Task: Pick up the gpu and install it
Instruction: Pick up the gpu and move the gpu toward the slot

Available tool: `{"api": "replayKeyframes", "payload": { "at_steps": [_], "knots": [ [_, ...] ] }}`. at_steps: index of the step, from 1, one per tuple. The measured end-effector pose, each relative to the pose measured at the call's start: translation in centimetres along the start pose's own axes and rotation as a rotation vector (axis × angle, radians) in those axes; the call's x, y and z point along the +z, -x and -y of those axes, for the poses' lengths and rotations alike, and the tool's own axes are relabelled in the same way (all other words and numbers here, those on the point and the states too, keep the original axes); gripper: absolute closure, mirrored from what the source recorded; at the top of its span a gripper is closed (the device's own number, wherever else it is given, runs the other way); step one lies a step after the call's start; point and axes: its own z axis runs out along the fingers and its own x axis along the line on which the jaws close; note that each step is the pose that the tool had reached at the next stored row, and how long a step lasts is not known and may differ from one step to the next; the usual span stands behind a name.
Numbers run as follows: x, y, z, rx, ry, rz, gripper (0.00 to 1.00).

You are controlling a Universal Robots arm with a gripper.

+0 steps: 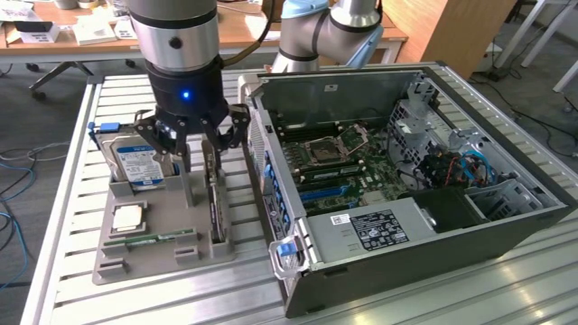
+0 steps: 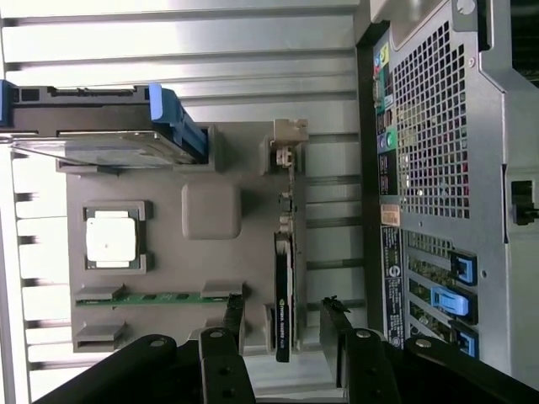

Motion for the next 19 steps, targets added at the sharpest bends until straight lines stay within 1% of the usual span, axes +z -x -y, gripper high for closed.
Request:
{"api": "replayKeyframes", "payload": {
  "at_steps": [3, 9, 19],
  "knots": [
    [0.06, 0.0, 0.09, 0.0, 0.0002, 0.0002, 0.51],
    [0.6, 0.01, 0.21, 0.0, 0.0001, 0.0001, 0.51],
    [0.74, 0.23, 0.21, 0.0, 0.0001, 0.0001, 0.51]
  ]
}}
